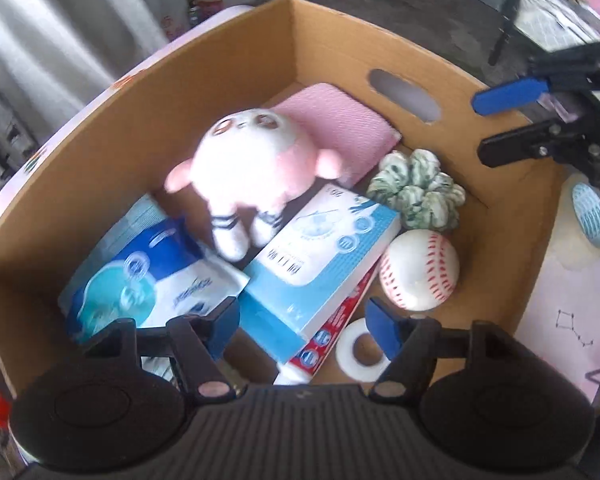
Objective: Organize soft objects
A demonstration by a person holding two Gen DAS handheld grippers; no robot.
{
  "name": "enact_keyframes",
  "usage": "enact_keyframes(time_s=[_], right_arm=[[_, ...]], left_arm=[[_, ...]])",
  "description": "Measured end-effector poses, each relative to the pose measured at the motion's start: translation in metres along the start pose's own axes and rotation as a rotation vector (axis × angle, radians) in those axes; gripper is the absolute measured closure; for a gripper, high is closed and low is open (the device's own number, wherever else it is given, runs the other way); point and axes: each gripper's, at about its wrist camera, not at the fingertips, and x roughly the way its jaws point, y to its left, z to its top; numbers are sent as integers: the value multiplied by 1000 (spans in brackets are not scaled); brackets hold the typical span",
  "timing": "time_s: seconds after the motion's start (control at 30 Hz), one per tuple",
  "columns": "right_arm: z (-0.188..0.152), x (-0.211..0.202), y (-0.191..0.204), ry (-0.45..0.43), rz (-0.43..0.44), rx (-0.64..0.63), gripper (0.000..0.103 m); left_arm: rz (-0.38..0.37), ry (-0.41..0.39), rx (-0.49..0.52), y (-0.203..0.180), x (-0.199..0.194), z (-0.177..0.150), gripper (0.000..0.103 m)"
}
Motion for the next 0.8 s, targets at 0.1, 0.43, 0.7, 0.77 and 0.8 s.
enact_keyframes(time_s=[0.1, 0.43, 0.7, 0.77, 0.8], right_arm=[[-8, 7, 5, 31, -41, -44, 50], [-27, 11, 23, 61, -103, -134, 50], [-35, 10, 31, 54, -148, -170, 50], [-32, 9, 28, 48, -143, -148, 49], [-30, 3, 28, 31, -135, -121, 49]], left_arm=[[37, -3, -125, 7, -10, -32, 33], [-31, -128, -576, 12, -25, -104, 22], [86, -198, -587, -2, -30, -106, 27], [178, -248, -549, -12, -42, -105, 27], [251, -279, -517, -22, -52, -104, 25]])
